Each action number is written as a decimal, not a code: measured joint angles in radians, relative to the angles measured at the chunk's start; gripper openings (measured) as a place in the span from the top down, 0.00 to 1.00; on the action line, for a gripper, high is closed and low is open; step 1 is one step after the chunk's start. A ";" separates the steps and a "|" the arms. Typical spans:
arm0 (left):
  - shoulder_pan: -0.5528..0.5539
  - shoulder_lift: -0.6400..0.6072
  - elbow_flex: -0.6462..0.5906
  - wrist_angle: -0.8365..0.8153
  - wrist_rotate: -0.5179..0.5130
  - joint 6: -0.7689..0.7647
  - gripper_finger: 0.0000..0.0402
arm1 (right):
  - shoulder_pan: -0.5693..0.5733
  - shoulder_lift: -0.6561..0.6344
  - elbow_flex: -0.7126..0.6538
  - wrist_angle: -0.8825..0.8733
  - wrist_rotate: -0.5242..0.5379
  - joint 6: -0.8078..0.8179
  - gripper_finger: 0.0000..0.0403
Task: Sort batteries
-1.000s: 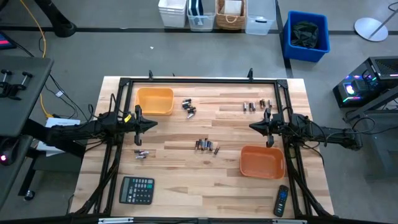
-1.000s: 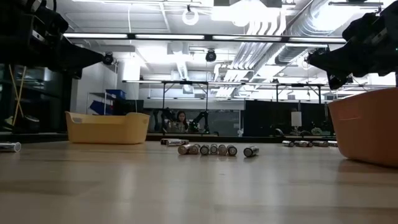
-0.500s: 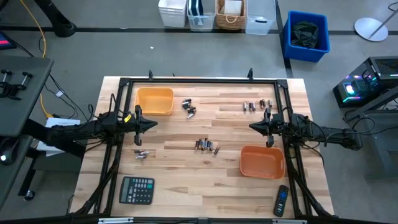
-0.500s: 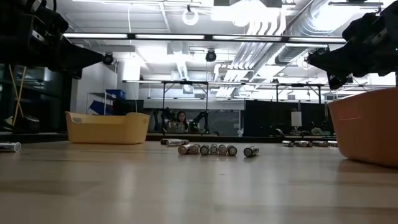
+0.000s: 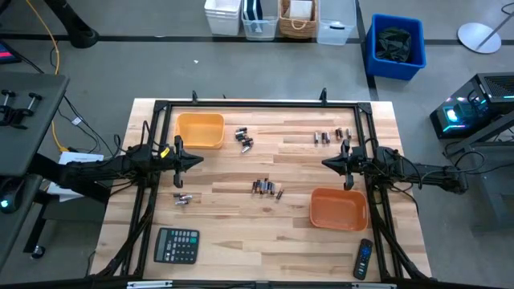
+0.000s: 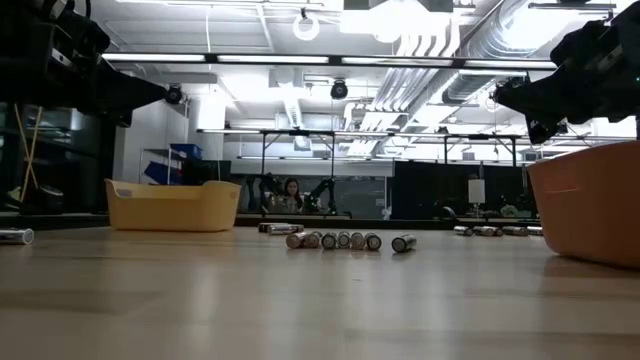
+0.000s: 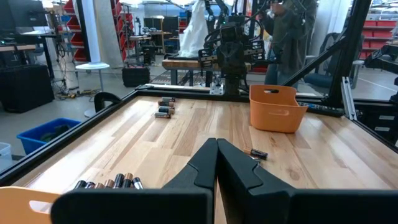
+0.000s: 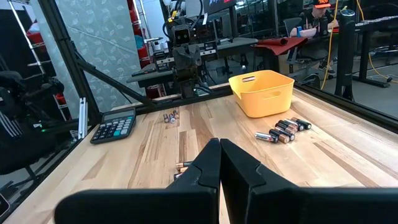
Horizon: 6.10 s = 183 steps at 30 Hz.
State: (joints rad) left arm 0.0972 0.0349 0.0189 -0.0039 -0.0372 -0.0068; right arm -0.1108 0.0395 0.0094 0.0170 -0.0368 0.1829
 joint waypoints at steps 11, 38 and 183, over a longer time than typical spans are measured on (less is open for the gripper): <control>0.000 0.000 0.000 0.000 0.000 0.000 1.00 | 0.000 0.000 0.000 0.000 0.000 0.000 1.00; 0.000 0.000 0.000 0.000 0.000 0.000 1.00 | 0.000 0.000 0.000 0.000 0.000 0.000 1.00; 0.000 0.000 0.000 0.000 0.000 0.000 1.00 | -0.623 1.546 0.857 -0.805 0.222 0.567 0.55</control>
State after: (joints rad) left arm 0.0974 0.0346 0.0189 -0.0038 -0.0375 -0.0069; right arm -0.7338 1.5853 0.8663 -0.7879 0.1854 0.7502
